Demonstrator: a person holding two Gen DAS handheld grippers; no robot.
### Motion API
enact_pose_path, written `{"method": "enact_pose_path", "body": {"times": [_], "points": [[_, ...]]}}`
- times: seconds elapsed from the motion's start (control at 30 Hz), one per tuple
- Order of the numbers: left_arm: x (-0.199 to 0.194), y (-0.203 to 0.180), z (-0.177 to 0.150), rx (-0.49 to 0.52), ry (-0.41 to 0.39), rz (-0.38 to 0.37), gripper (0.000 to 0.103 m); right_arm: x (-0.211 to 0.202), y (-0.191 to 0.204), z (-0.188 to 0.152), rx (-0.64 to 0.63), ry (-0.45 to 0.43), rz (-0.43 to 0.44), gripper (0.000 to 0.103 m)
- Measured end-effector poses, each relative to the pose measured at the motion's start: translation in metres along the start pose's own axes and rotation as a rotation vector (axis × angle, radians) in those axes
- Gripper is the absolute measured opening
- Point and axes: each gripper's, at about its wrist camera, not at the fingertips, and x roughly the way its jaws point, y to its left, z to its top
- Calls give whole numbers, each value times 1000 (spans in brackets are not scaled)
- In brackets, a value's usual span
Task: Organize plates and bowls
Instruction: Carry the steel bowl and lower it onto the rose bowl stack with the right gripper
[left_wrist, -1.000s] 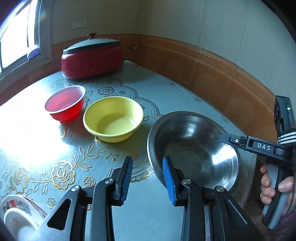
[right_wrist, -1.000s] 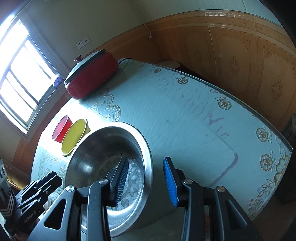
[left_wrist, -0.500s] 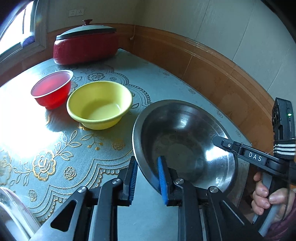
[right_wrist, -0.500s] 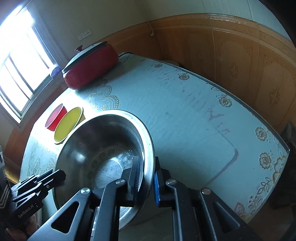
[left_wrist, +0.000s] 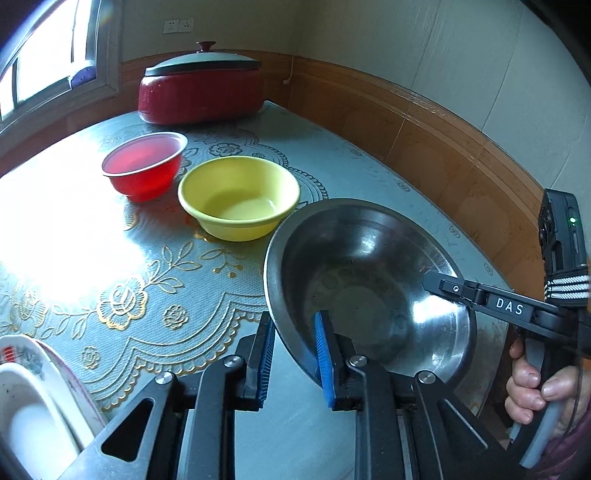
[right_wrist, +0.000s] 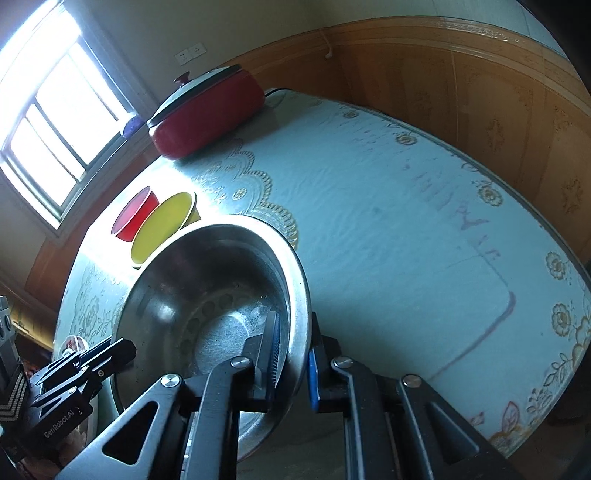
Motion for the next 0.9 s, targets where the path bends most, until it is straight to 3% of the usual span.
{"method": "enact_pose_path", "body": {"times": [0.47, 0.9], "points": [[-37, 32, -18, -8, -46, 10, 21, 7, 41, -23, -14, 56, 16, 13], [-75, 68, -34, -37, -82, 0, 21, 2, 82, -42, -25, 48, 64, 13]]}}
